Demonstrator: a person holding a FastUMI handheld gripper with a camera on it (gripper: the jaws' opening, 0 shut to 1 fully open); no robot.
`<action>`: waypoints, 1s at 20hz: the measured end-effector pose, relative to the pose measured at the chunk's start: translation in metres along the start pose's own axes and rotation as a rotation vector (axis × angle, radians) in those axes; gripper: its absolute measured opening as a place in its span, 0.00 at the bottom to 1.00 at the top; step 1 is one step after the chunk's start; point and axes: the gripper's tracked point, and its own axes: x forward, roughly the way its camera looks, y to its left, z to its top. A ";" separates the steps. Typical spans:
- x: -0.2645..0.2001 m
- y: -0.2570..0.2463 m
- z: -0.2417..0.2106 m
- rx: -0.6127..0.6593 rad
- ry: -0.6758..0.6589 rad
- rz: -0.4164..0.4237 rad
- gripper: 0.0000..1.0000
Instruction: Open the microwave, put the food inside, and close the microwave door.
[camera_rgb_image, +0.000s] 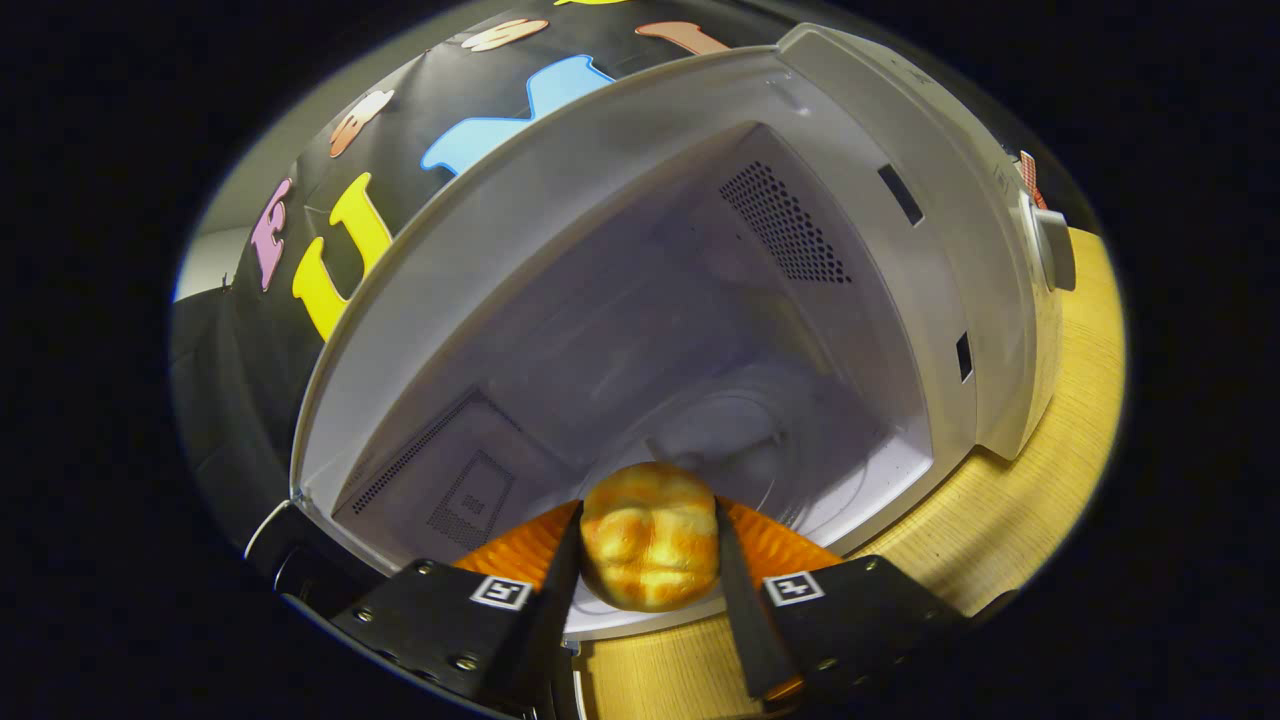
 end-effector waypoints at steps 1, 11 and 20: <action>0.002 -0.003 -0.001 0.004 0.002 -0.010 0.74; -0.024 0.006 0.006 -0.068 0.003 0.011 0.97; -0.131 0.044 0.043 -0.272 -0.048 0.101 0.97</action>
